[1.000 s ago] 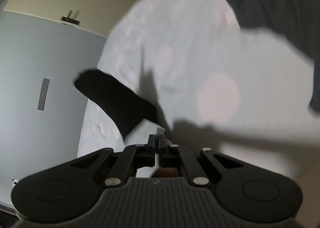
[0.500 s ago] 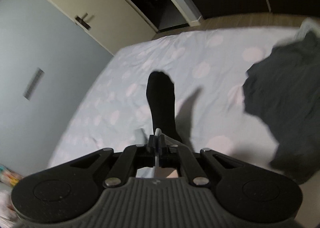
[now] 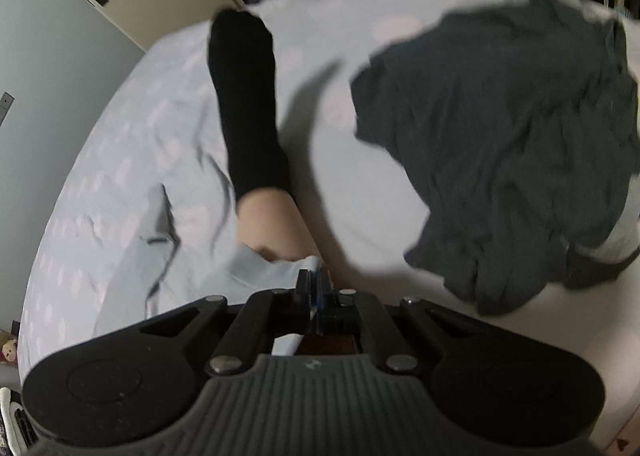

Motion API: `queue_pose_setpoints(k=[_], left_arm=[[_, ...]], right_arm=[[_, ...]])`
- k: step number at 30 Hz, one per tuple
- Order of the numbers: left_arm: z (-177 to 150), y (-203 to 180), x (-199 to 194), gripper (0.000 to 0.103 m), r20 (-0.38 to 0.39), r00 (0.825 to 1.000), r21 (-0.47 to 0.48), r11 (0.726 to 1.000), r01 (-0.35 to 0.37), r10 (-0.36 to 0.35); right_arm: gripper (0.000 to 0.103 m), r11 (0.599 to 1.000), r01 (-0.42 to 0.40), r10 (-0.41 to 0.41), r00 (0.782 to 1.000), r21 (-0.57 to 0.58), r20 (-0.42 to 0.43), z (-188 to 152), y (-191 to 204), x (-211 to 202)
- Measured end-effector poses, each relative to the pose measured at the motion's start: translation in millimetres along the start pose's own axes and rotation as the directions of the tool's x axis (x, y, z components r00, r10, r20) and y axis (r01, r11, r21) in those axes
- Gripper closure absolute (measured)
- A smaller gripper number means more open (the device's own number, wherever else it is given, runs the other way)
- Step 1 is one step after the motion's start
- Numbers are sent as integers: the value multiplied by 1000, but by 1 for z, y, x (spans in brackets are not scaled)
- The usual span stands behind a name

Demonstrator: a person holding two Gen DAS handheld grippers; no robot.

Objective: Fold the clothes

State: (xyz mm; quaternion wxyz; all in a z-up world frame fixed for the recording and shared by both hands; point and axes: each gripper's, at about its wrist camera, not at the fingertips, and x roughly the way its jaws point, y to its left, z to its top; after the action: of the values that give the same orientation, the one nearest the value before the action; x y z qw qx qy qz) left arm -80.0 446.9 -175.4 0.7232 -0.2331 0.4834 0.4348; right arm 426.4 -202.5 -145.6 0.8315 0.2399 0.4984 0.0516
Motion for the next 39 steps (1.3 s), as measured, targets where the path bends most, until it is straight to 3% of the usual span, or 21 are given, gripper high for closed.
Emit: queue_pose_setpoints(k=[5,9,15,18,23,29,32,34,36,39], left_arm=[[1,-14,18,94,-73,995,80,995,-55,61],[0,-20,16,87,-72,992,157,984,-88,100],[9,-31,-11,70,9,998,205,977,-60,59],[20,-40,-23,63,62,998,194,980,-43,32],[35,-62,-29,63,111,994,192,981,-17,-4],[47,-83,-16,63,116,993,205,979,12,-36],[55,-82,0,63,93,996,192,981,-6,-13],[54,-83,4,63,80,997,179,984,-10,-4],[56,-81,12,63,65,998,165,986,-12,1],[59,-77,24,63,45,999,138,990,-12,6]], right_arm=[[93,998,45,-46,999,-34,-24,-4,0,8],[90,968,163,-149,985,-190,88,0,22,-8],[88,950,77,-46,993,-302,109,13,75,-23],[74,913,32,6,996,-406,91,8,125,-12],[72,814,-7,53,997,-581,61,-13,208,24],[67,708,18,21,999,-706,48,-32,275,99],[66,680,47,-8,998,-732,56,-34,298,141],[48,653,95,-40,995,-752,91,-35,308,164],[46,624,145,-71,989,-768,130,-36,318,186],[46,639,143,-84,990,-756,116,-30,324,211]])
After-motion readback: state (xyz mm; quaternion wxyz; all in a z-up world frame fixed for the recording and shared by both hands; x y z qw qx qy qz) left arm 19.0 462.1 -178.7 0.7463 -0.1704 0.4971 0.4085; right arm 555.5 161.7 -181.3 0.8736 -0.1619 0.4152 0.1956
